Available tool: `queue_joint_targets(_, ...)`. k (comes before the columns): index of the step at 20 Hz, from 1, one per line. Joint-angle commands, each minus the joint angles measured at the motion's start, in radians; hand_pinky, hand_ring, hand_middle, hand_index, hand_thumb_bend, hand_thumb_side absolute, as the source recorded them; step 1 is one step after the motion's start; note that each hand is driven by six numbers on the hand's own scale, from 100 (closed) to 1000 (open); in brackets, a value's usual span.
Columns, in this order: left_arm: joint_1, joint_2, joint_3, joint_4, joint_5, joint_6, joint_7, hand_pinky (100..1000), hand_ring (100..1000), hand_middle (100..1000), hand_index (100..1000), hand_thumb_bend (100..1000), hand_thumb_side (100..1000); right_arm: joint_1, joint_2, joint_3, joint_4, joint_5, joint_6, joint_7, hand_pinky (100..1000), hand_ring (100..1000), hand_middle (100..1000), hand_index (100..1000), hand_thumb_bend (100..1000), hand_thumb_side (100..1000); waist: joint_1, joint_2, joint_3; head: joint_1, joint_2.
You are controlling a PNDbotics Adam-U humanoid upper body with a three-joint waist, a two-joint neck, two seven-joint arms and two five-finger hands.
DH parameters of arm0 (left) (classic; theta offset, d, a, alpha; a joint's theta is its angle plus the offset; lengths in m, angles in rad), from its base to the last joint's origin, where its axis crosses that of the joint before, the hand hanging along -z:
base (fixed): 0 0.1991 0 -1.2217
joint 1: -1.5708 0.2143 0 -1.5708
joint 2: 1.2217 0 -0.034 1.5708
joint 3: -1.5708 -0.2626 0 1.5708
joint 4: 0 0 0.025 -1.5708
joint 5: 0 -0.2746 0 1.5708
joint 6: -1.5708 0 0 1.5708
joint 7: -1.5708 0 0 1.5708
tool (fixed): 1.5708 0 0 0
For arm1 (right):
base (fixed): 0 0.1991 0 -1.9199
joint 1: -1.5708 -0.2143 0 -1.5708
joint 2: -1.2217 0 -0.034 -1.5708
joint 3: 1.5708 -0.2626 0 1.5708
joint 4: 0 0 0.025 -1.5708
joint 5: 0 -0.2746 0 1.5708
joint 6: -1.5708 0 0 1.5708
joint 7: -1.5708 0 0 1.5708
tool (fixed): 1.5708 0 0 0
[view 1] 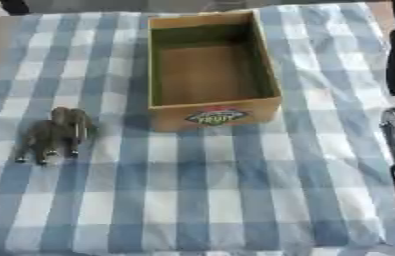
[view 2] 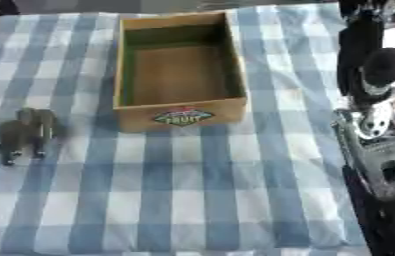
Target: Pick up objects on the table and place them in the box.
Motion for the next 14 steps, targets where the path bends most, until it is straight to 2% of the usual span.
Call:
queue_joint_targets(1, -0.041, 0.112, -0.049, 0.048, -0.046, -0.001, -0.045, 806, 833, 811, 917, 833, 396, -0.016, -0.024, 0.003, -0.009, -0.006, -0.001, 0.006, 892, 938, 628, 872, 950, 957, 0.000, -0.020, -0.007, 0.007, -0.020)
queue_joint_targets(6, -0.098, 0.116, -0.134, 0.158, -0.122, -0.027, -0.121, 838, 857, 828, 955, 847, 329, -0.019, -0.023, 0.008, -0.009, -0.013, -0.001, 0.013, 892, 938, 628, 872, 948, 964, -0.001, -0.020, -0.020, 0.015, -0.026)
queue_joint_targets(8, -0.131, 0.099, -0.165, 0.206, -0.151, -0.031, -0.151, 841, 862, 834, 988, 843, 328, -0.019, -0.024, 0.009, -0.009, -0.015, -0.001, 0.015, 893, 939, 627, 872, 946, 970, -0.001, -0.020, -0.022, 0.016, -0.026)
queue_joint_targets(14, -0.241, 0.021, -0.232, 0.336, -0.238, -0.072, -0.237, 851, 878, 852, 991, 839, 330, -0.016, -0.025, 0.011, -0.009, -0.017, 0.001, 0.016, 893, 939, 626, 870, 944, 975, -0.003, -0.021, -0.020, 0.013, -0.024)
